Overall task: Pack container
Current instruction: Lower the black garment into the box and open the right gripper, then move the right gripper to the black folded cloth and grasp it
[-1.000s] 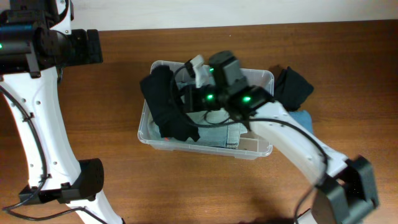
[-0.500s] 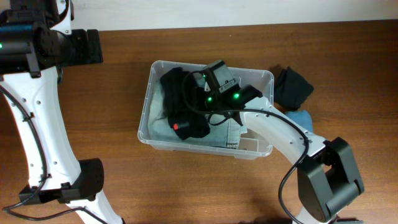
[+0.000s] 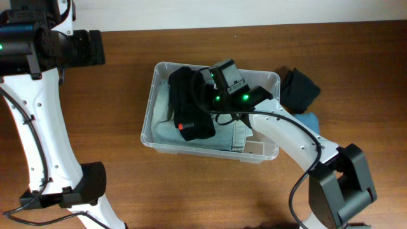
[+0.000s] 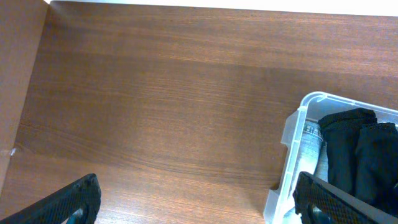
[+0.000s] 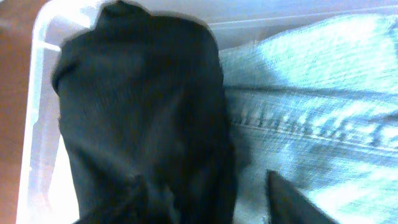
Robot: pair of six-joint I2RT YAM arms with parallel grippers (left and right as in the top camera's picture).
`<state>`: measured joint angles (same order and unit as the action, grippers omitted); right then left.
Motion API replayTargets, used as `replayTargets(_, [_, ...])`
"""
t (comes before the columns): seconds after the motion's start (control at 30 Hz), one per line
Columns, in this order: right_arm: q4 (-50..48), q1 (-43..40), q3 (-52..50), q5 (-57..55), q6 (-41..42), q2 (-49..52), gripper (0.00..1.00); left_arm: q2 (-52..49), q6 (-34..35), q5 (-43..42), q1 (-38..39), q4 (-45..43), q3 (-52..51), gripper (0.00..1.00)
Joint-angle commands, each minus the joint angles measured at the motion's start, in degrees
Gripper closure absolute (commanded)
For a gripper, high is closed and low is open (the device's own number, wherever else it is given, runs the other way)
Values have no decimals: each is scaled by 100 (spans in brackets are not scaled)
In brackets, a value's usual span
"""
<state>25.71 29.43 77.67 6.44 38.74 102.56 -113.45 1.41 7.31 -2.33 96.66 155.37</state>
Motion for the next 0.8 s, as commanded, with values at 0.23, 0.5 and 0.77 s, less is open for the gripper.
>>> replayTargets(0.23, [638,-1897,256,-28,-1200,-2208,26,66,52,-17,-20,2,35,0])
replayTargets(0.5, [1821,-4859,249,1482,-2227,-1722,19,63,52,-17,-20,2,35,0])
replayTargets(0.77, [1558,-5569,249,2535,-2920,442,11,66,55,-17,-20,2,35,0])
